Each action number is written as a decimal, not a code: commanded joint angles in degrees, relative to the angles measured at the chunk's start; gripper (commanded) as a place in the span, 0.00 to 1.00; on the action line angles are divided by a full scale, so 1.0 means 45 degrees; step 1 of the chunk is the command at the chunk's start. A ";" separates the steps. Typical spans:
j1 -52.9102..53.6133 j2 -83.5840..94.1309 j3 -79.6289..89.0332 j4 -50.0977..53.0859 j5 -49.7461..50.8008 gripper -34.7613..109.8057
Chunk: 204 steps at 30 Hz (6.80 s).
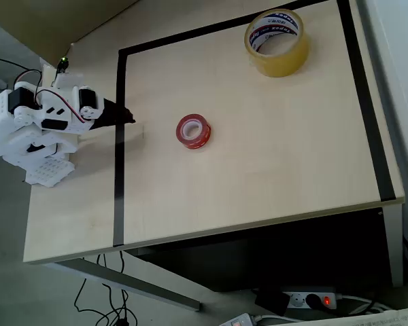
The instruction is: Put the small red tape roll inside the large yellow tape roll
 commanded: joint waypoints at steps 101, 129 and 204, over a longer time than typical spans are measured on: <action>0.3887 -2.4609 -1.6133 0.0840 -0.5508 0.25; 0.3184 -2.2930 -2.7070 0.1406 -0.4473 0.24; 0.0059 -3.6602 -4.0605 -0.0879 -0.4473 0.24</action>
